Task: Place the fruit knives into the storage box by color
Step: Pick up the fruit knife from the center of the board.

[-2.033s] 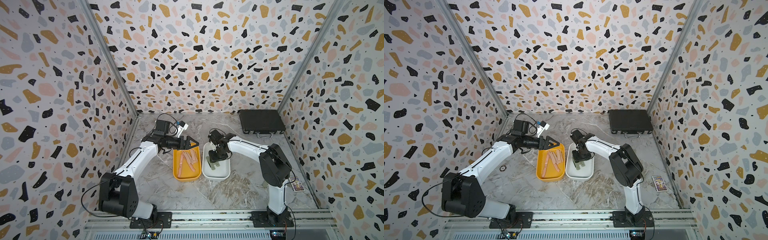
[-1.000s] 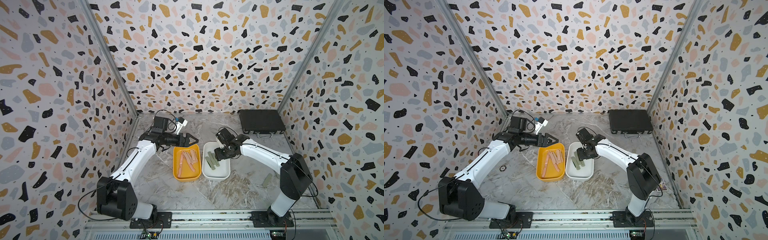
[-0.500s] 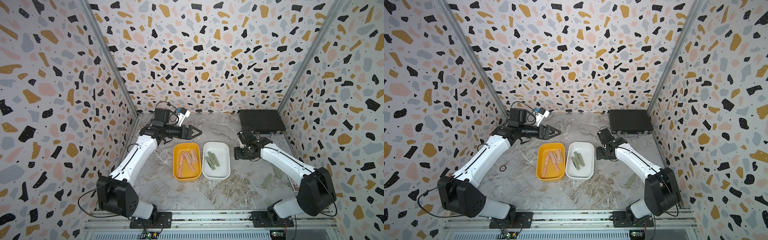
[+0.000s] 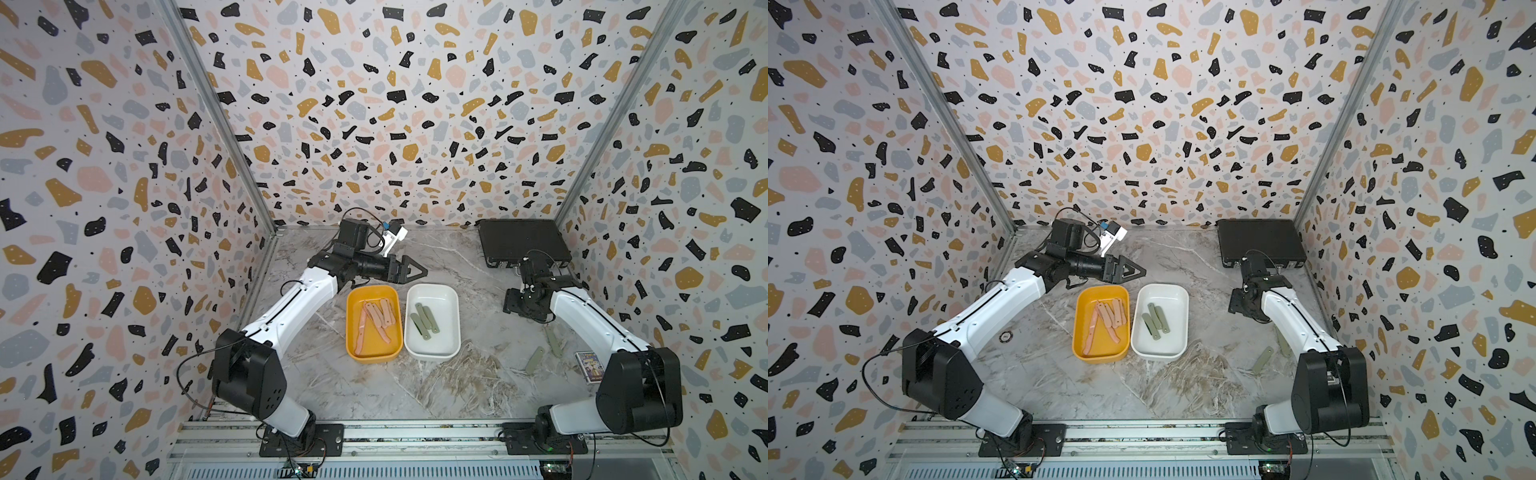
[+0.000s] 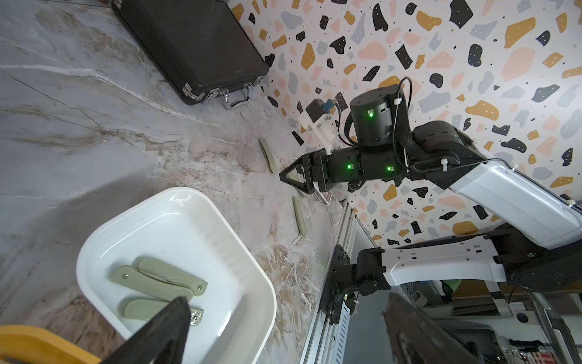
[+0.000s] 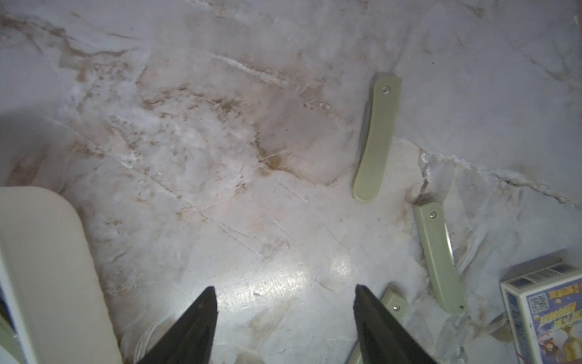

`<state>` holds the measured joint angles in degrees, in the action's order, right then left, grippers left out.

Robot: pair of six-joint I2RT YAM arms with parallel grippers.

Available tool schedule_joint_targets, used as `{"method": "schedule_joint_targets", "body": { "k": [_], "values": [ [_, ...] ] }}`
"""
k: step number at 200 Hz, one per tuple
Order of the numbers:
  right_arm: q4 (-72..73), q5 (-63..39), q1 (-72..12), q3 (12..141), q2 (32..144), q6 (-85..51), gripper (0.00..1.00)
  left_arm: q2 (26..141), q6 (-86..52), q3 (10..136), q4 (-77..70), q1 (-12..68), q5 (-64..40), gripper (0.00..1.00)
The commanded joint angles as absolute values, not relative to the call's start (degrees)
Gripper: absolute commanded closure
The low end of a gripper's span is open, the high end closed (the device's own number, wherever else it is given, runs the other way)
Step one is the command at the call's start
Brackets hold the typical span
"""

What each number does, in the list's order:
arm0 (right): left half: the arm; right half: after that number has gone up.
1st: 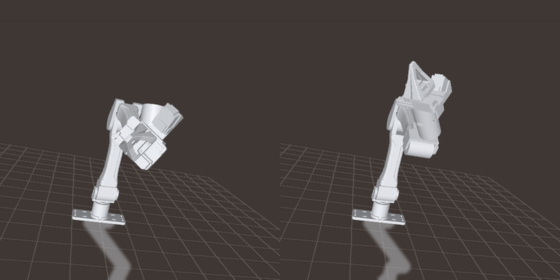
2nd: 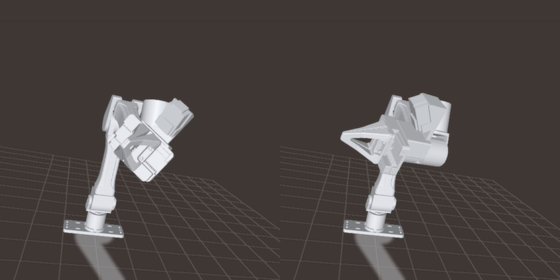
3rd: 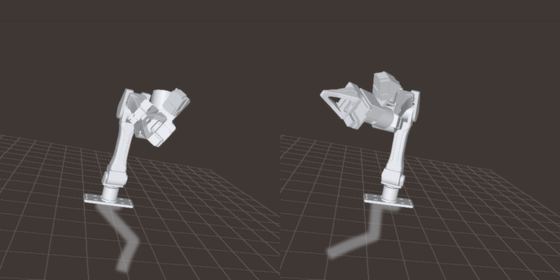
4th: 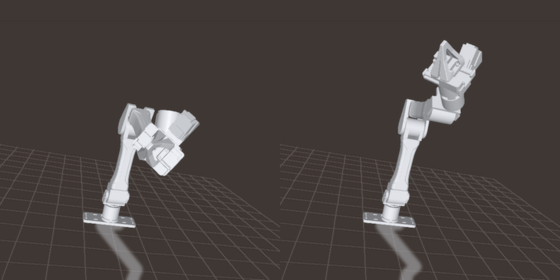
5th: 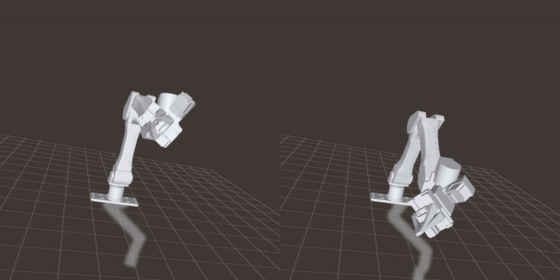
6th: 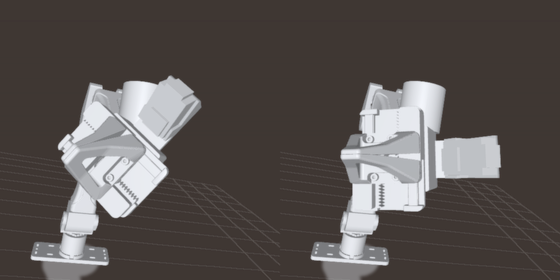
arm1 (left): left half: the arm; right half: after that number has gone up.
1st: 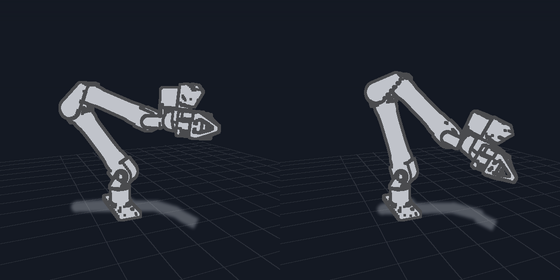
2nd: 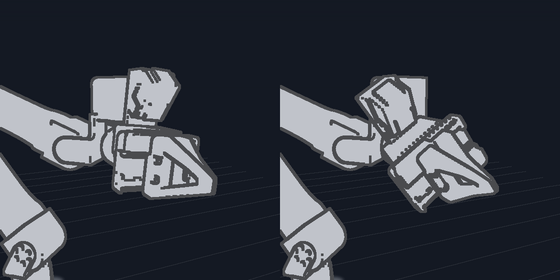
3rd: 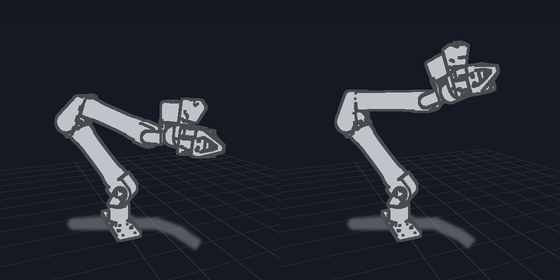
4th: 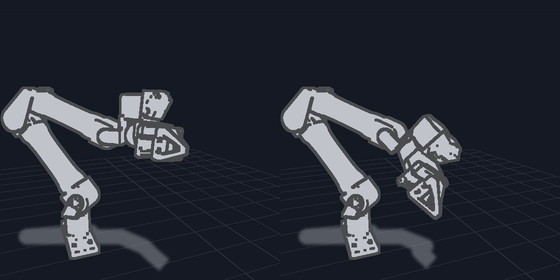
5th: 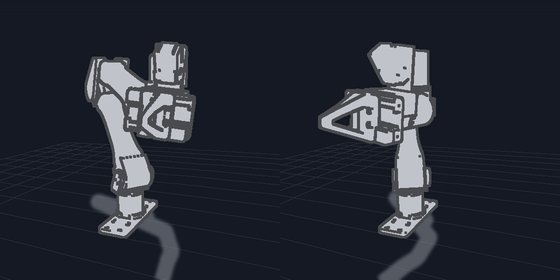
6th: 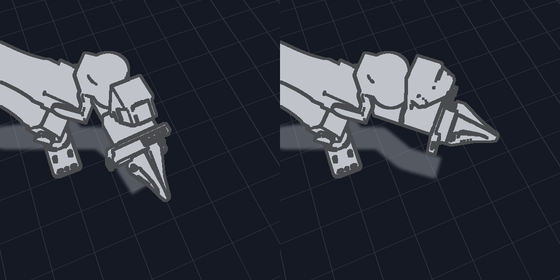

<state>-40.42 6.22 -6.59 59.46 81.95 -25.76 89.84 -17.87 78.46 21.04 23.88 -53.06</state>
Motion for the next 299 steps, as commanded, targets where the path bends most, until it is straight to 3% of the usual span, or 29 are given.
{"method": "schedule_joint_targets", "body": {
  "k": [1, 88, 190, 235, 299],
  "values": [
    [-39.1, 6.9, -2.8, 58.6, 83.3, -25.1, 0.29, 90.8, -18.9, 78.1, 16.8, 25.3, -53.3, 0.04],
    [-34.1, 4.8, 6.1, 57.7, 90.4, -24.0, 0.3, 91.1, -19.3, 75.6, 14.9, 26.9, -52.9, 0.04],
    [-33.9, -0.5, 7.9, 63.6, 100.9, -22.9, 0.47, 90.3, -18.7, 74.8, 15.2, 26.9, -52.5, 0.04],
    [-34.2, -0.9, 8.2, 64.5, 102.9, -22.2, 0.48, 90.1, -18.6, 74.7, 15.5, 26.8, -52.4, 0.04],
    [-34.3, -3.1, 8.1, 63.9, 103.1, -22.0, 0.69, 89.8, -18.7, 75.0, 16.1, 25.8, -52.4, 0.03]
  ]
}}
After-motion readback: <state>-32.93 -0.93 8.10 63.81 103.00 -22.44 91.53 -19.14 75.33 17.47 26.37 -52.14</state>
